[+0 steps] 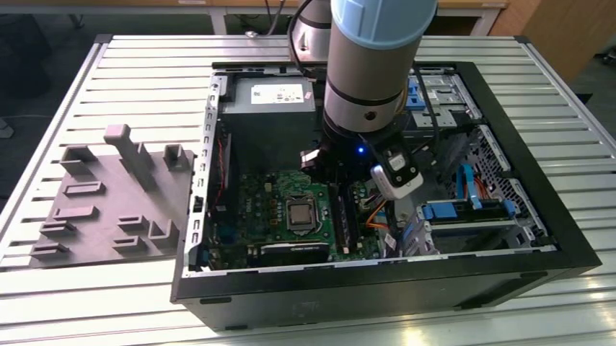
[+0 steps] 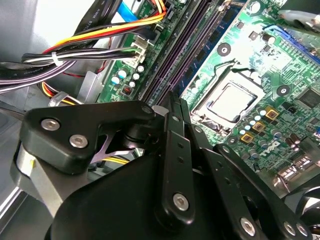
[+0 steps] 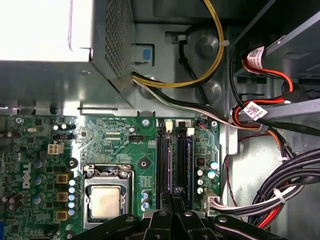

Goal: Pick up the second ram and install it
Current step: 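Insert the second ram into the second slot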

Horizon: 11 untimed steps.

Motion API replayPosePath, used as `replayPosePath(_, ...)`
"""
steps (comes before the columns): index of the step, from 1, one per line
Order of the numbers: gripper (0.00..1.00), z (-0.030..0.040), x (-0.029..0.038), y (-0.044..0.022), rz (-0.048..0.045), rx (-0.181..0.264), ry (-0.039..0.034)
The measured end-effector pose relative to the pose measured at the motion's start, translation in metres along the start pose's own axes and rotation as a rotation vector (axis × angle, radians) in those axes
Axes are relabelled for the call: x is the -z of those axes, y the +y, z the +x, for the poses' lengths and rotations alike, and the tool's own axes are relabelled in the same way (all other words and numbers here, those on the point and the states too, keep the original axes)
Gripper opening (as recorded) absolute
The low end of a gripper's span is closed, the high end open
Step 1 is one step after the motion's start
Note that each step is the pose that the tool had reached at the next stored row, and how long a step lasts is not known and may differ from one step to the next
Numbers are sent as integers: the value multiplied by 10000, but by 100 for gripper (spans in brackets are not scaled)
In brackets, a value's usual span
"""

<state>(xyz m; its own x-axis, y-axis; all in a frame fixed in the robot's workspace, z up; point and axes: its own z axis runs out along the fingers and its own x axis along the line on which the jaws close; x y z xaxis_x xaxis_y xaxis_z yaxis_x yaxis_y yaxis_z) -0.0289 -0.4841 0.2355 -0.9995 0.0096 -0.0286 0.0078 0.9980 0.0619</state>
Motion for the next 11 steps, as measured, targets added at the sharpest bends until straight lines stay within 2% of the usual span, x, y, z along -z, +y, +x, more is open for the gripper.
replayPosePath(11, 12, 0, -5, 5, -17, -20, -2)
